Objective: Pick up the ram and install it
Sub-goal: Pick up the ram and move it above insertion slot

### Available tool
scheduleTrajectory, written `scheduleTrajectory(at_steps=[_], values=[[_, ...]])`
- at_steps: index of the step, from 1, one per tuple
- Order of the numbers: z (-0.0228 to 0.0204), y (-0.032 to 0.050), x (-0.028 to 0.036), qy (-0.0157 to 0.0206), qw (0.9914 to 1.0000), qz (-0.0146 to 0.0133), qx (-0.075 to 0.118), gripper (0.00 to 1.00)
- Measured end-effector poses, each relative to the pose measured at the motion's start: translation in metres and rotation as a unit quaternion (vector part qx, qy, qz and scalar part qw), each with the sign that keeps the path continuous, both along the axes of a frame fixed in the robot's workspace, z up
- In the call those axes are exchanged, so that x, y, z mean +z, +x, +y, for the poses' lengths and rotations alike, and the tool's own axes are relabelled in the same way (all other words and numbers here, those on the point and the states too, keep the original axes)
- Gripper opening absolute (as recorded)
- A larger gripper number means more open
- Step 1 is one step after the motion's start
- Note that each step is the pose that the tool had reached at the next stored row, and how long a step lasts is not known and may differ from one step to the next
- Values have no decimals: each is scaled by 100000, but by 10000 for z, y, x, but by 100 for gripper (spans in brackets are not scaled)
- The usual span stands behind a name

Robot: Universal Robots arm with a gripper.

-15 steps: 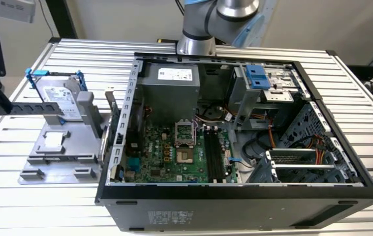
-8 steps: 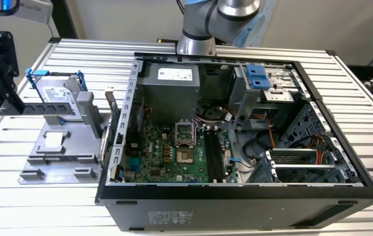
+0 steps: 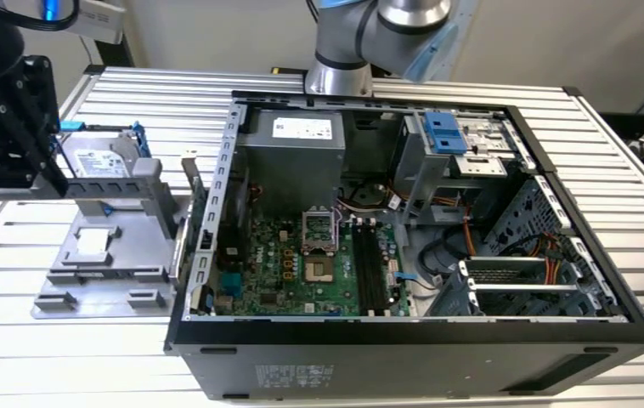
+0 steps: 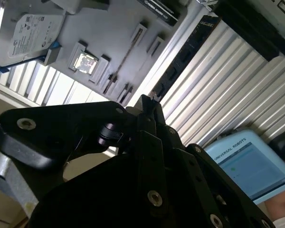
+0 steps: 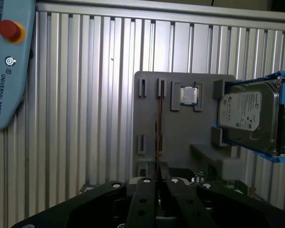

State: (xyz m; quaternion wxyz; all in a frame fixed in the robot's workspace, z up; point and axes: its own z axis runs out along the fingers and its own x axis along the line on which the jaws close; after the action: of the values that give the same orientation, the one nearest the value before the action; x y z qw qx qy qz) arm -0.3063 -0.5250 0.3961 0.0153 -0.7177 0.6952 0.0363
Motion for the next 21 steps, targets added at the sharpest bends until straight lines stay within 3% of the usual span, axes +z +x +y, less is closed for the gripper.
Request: scheduleTrajectory(at_steps=[21], values=[[0, 684, 0, 1, 99990, 1442, 1, 0]])
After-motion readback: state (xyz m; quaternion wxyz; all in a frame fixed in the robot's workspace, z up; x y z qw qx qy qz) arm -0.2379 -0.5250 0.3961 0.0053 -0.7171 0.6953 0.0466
